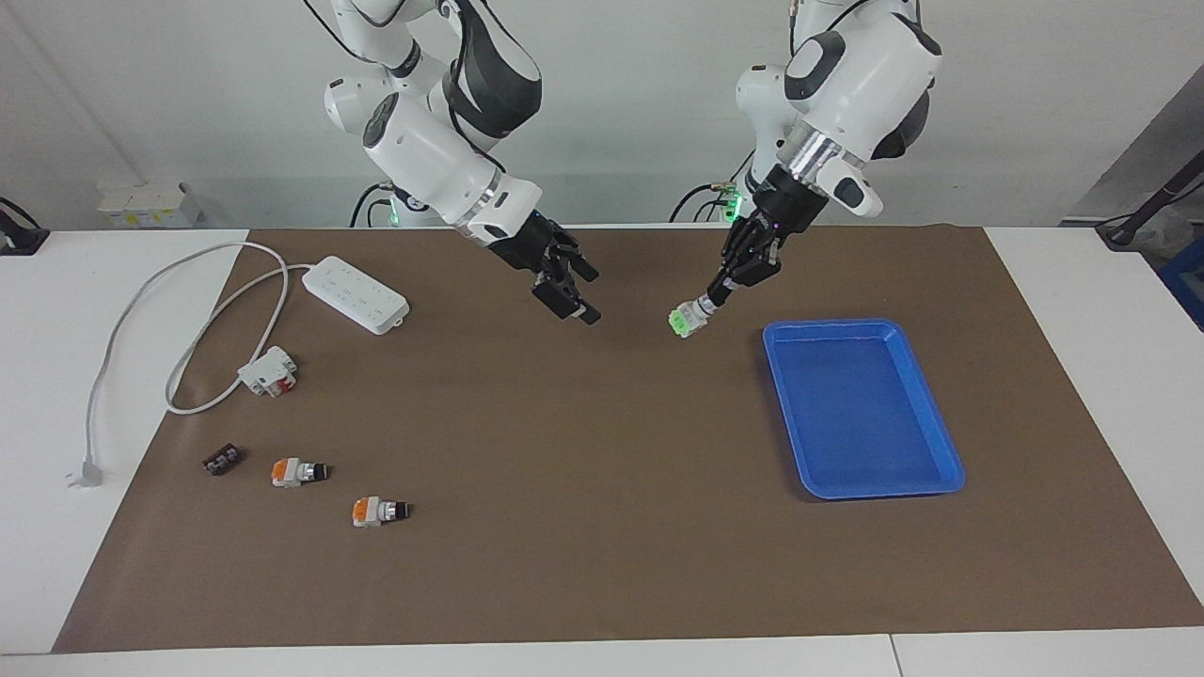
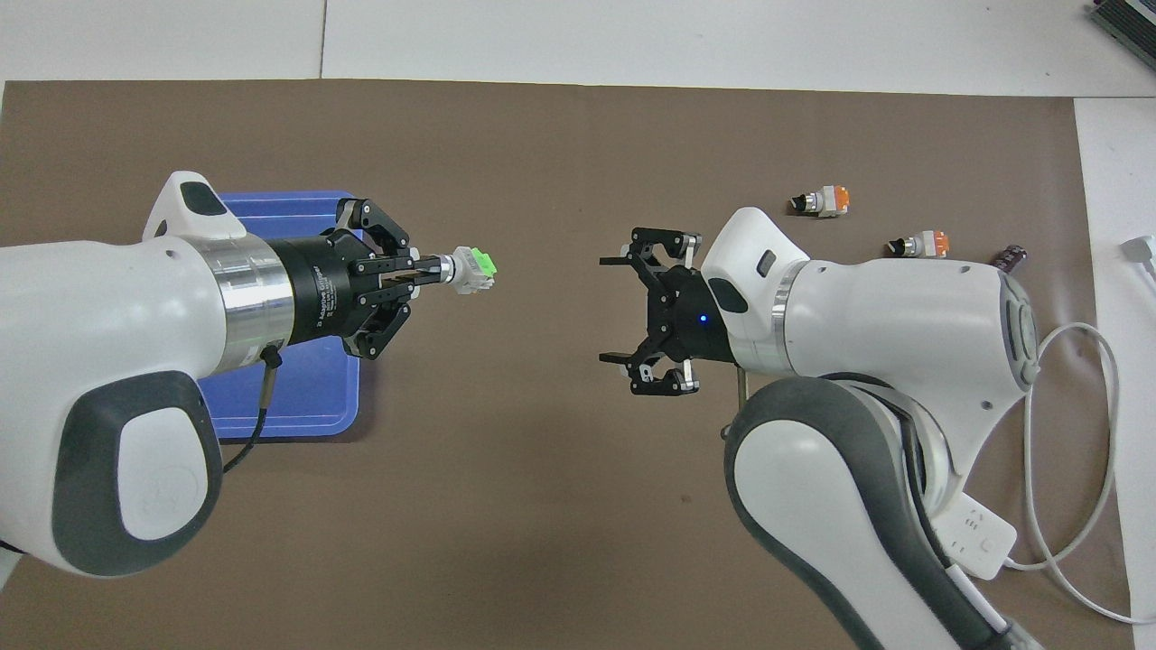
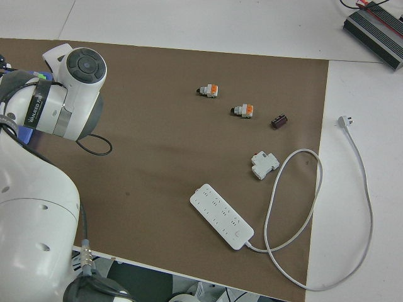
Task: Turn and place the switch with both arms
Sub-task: 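Lower the switch into the blue tray and open the left gripper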
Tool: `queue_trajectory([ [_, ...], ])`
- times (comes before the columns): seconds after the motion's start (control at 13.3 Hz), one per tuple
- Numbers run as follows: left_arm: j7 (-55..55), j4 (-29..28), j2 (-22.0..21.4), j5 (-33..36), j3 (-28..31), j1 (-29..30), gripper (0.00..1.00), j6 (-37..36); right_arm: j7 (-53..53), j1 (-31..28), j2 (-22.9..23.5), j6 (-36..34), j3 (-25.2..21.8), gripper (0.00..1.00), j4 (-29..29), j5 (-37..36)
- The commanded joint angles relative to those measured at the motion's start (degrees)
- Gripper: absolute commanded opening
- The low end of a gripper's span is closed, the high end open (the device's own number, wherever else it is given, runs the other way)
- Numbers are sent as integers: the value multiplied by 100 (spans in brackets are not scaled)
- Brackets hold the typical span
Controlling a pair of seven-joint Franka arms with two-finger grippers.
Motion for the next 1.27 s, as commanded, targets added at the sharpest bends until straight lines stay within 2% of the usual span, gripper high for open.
queue_trajectory([
  [0.0,441,197,19,663,121,107,0,-664,632,-166,-124,-222,4,100,113,-789],
  [0.22,1687,417,-16,1165,147,511,0,-1929,1194,-553,-80,-696,22,100,420,-1300],
  [0.45,3039,339,-112,1631,139,933,0,-2363,2203,-659,-106,-1108,13,100,544,-1958],
  [0.75,5509,-48,-288,1965,139,1548,0,-2381,4303,-1063,-10,-1971,22,100,1201,-2959],
  [0.9,6564,-284,-367,1975,139,1821,0,-2372,5191,-1134,34,-1998,13,100,1467,-3435],
  [1.05,7444,-653,-420,2036,139,1953,0,-2136,6402,-1256,34,-1998,13,100,1476,-3621],
  [1.2,7676,-953,-403,2045,139,1998,0,-1767,7615,-1292,43,-1998,22,100,1520,-3997],
])
